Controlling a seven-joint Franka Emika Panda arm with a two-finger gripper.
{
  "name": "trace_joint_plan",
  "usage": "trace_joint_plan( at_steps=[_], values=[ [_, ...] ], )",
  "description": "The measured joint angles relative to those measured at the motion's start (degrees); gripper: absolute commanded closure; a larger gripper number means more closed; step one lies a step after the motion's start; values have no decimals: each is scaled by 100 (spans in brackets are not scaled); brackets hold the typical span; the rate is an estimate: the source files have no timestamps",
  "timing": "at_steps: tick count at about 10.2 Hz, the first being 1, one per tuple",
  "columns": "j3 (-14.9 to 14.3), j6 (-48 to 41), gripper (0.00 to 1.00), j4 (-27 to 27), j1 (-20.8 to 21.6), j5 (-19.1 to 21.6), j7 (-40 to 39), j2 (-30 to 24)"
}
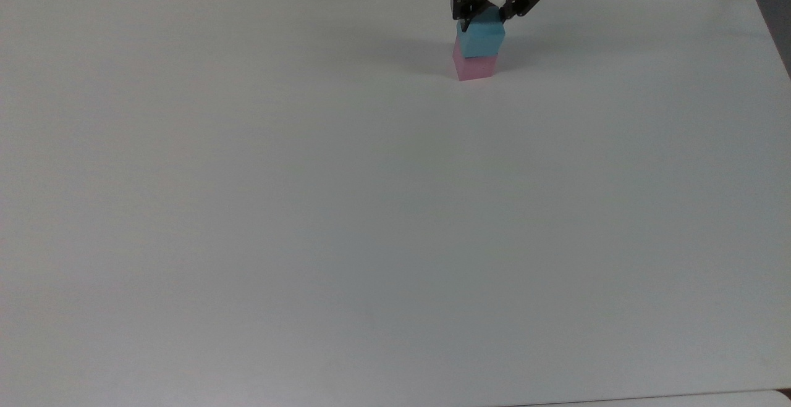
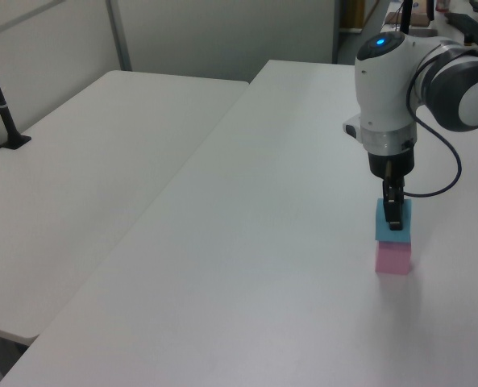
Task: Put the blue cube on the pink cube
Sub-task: 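Lower the light-blue cube onto the pink cube's top face, then open the gripper and raise it away from the stacked cubes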
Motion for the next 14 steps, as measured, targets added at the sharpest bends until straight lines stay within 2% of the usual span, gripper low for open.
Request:
trace_joint_plan(
  at_steps=[2,3,4,8,10,12,14],
  values=[
    [90,119,43,0,4,-14,76,136],
    [148,125,28,3,4,-20,79,145],
    [201,125,0,3,4,-21,85,146],
    [210,74,0,10,-45,-254,126,138],
    [185,-474,0,375,-432,-311,167,-38],
    [122,-1090,0,1055,-1089,-316,135,-318],
    [46,-1423,0,1423,-1305,-316,-10,-374]
  ],
)
